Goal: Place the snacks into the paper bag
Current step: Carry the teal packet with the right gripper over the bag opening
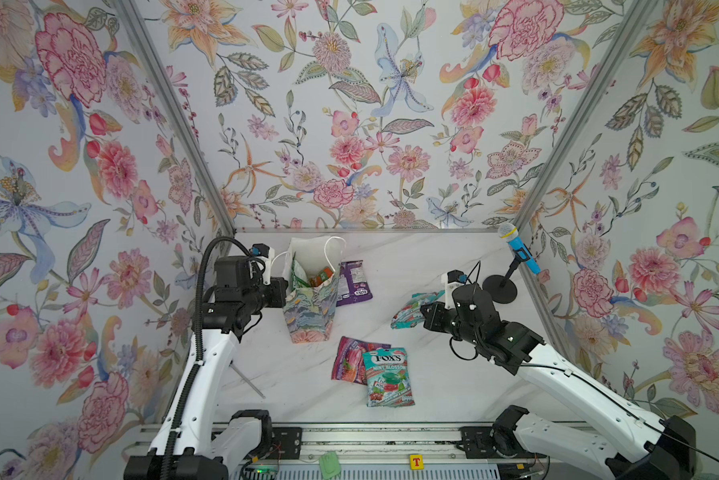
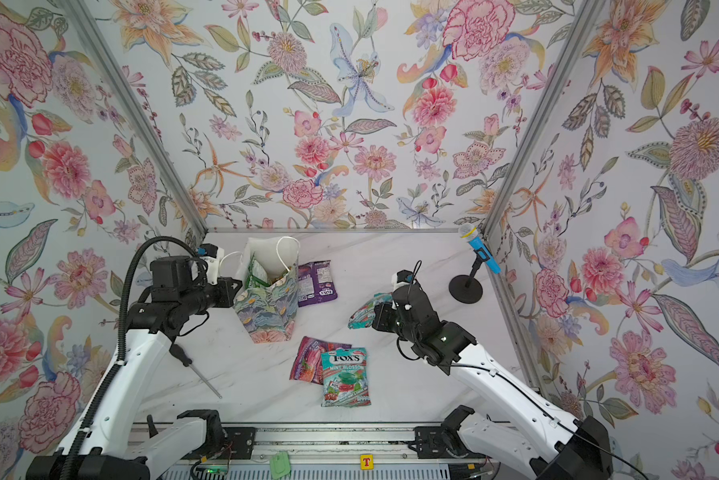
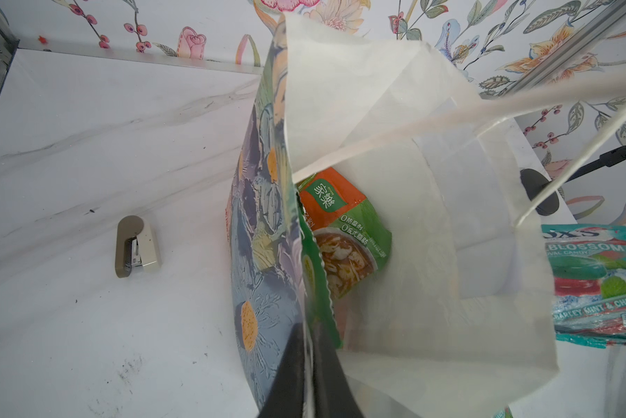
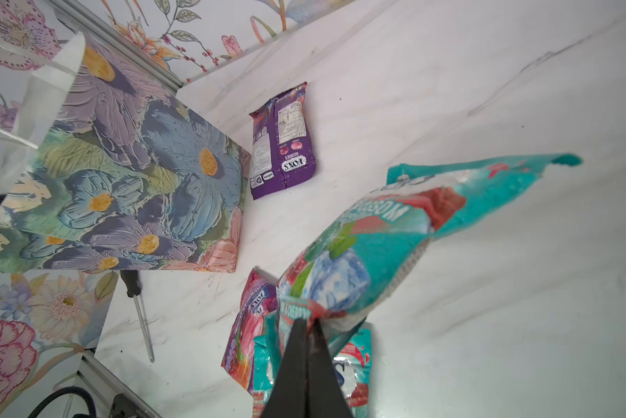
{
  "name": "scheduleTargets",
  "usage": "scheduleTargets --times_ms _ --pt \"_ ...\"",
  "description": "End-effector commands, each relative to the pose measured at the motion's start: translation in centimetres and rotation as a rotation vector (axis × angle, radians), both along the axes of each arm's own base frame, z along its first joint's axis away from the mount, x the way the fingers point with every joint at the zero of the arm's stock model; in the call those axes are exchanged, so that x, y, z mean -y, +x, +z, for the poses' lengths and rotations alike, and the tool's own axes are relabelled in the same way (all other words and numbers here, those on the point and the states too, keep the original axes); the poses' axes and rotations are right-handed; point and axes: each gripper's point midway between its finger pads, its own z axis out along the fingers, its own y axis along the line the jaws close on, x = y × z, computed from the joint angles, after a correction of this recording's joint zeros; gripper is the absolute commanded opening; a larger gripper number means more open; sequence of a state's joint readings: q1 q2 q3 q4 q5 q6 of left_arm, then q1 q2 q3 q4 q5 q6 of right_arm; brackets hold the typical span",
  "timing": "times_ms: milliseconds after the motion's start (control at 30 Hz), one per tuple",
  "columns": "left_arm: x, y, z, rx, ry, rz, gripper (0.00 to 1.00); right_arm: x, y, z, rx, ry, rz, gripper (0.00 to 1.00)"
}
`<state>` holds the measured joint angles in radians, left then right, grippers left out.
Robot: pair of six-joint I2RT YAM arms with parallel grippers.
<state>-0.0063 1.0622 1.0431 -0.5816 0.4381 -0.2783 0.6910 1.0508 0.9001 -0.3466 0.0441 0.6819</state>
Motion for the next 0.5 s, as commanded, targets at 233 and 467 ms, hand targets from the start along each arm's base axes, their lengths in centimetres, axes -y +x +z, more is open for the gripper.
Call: scheduleTargets --times_ms 233,467 --pt "-0.3 -0.7 -1.2 -0.056 -0.002 0.011 0.08 -4.8 5.1 12.5 0.316 0.045 0.104 0.0" --pt "-0.3 -0.8 -1.4 -0.057 0.0 0.01 0.08 -9.1 7.0 18.6 0.441 0.08 0.196 0.0"
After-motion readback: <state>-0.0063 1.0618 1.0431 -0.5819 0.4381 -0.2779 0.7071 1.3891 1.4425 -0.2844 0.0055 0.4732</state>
